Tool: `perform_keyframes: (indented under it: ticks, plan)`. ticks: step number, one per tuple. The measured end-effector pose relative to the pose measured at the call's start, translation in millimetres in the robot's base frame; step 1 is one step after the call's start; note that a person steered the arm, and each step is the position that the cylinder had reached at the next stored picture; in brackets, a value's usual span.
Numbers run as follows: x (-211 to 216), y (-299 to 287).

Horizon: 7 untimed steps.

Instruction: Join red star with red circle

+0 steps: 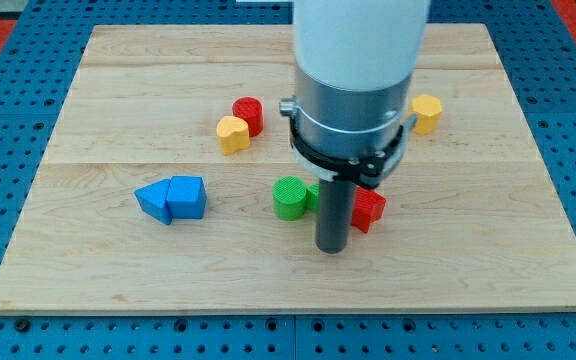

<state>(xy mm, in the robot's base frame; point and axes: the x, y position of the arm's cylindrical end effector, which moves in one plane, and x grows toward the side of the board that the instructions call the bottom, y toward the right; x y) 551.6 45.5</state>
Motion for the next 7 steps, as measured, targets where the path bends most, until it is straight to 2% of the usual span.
perform_keyframes:
  ticks: [3,7]
  plan:
    - [-20.2,16.7]
    - [-80.2,37.9]
